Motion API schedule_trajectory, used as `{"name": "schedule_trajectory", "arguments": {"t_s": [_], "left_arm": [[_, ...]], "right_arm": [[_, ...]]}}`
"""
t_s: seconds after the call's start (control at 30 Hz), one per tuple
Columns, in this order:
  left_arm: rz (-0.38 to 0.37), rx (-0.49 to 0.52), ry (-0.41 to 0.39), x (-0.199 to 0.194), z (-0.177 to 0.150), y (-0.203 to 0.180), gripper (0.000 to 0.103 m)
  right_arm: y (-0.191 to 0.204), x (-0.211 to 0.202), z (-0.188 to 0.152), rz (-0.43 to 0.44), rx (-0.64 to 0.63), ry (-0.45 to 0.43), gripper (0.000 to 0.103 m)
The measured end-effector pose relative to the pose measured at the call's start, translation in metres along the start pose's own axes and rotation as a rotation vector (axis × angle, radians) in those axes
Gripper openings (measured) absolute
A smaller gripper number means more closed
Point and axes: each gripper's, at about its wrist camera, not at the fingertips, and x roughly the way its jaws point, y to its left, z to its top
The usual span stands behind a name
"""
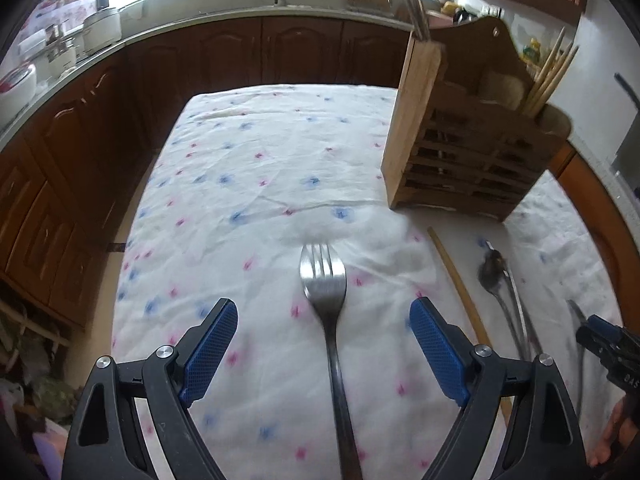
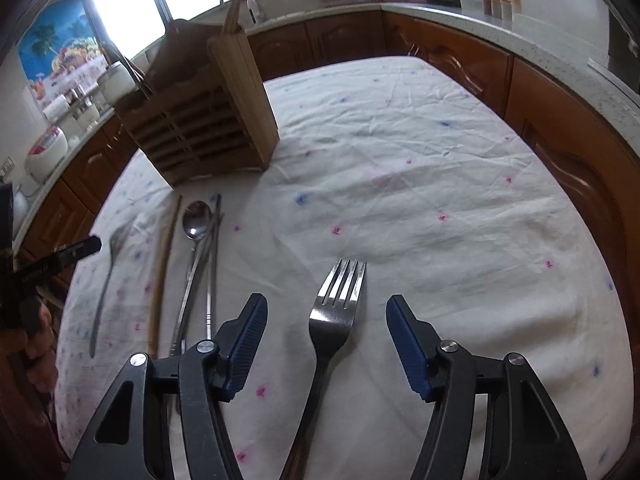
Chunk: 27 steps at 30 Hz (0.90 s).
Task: Organize utensils
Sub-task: 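Close the left tool on a metal fork while the right tool grasps another fork, then lift both held forks and carry them over the wooden holder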
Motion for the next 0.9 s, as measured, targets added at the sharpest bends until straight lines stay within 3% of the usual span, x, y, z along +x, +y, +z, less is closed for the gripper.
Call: {"name": "schedule_trajectory", "arguments": {"t_s": [0.1, 0.17, 0.2, 0.27, 0.33, 0.6, 0.9], "left_arm": [[0.011, 0.024, 0.038, 0.021, 0.011, -0.005, 0.080], [0.009, 0.040, 0.072, 0.035, 0.015, -0.008, 0.055], [0.008, 0.045, 0.089, 0.042, 0.017, -0.009, 0.050], [0.036, 0.077, 0.071, 0.046, 0.018, -0.013, 0.040], [0.037, 0.085, 0.062, 0.047, 0.020, -0.013, 0.028], [-0.019, 0.027, 0.032, 0.024, 0.010, -0.002, 0.027], [-0.123, -0.033, -0.082, -0.051, -0.008, 0.010, 0.027]], "right_arm": [[0.001, 0.006, 0.001, -0.009, -0.011, 0.013, 0.055], [0.002, 0.008, 0.003, -0.017, -0.021, 0.016, 0.052], [0.002, 0.009, 0.004, -0.026, -0.026, 0.016, 0.050], [0.003, 0.011, 0.006, -0.046, -0.038, 0.015, 0.032], [0.001, 0.011, 0.007, -0.040, -0.038, 0.012, 0.029], [0.003, -0.003, 0.011, 0.013, -0.028, -0.047, 0.023], [0.013, -0.046, 0.020, 0.087, -0.027, -0.151, 0.023]]}}
